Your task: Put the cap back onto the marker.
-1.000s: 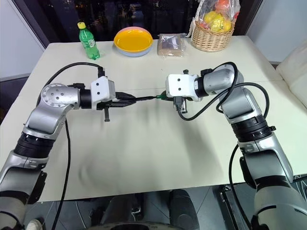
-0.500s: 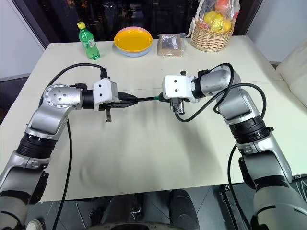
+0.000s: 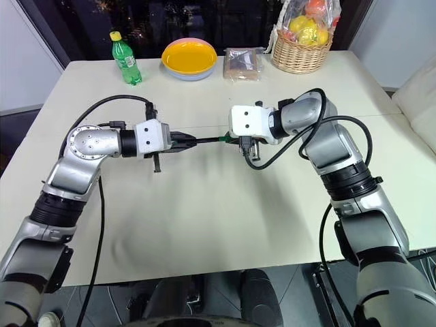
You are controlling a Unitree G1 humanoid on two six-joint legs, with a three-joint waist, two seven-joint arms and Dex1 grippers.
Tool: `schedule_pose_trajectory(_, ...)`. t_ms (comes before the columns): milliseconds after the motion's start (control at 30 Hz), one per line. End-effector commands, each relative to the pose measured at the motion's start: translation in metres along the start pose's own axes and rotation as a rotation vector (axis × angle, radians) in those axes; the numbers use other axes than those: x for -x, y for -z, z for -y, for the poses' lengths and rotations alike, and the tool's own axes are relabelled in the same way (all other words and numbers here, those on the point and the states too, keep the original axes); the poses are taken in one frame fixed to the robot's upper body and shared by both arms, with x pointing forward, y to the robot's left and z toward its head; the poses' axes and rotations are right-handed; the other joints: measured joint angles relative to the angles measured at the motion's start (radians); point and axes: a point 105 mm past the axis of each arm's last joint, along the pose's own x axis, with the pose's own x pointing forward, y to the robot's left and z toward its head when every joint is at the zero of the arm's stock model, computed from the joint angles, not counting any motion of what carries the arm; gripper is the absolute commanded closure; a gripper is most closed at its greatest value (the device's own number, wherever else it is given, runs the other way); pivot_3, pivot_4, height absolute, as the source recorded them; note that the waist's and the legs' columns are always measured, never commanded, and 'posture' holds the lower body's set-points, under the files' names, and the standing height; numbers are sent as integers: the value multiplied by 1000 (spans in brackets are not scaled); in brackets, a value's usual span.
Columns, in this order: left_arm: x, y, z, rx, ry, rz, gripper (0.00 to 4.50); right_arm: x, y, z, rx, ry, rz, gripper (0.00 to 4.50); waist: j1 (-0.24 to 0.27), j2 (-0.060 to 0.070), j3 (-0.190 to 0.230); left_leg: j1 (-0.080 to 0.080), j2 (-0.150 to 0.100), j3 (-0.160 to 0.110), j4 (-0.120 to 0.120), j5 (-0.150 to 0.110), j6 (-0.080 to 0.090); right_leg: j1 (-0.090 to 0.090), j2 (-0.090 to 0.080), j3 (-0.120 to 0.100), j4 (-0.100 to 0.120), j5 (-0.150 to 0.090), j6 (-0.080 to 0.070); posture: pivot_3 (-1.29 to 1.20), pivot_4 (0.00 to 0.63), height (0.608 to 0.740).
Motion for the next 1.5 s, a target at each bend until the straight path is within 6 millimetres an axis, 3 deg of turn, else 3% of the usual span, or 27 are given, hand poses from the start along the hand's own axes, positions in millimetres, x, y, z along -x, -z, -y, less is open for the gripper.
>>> schedule_pose_trajectory(33,-1,-10,-8,-54,-58,38,4500,-6,-33,-1,86,-31,94,4439,0,0,0,0,0,0,0,0,0,0,0,0,0,0,0,0,150,740)
schedule_pose_trajectory(933,-9,-14,-19,-60,-42,49,4500,-22,-59,-21,192,-71,123,4439,0,0,0,0,0,0,0,0,0,0,0,0,0,0,0,0,150,740)
schedule_pose_trajectory(1500,-27,-35,-20,-53,-26,145,4500,-32,-81,-28,209,-96,197,4439,-1,0,0,0,0,0,0,0,0,0,1,0,0,0,0,0,150,740)
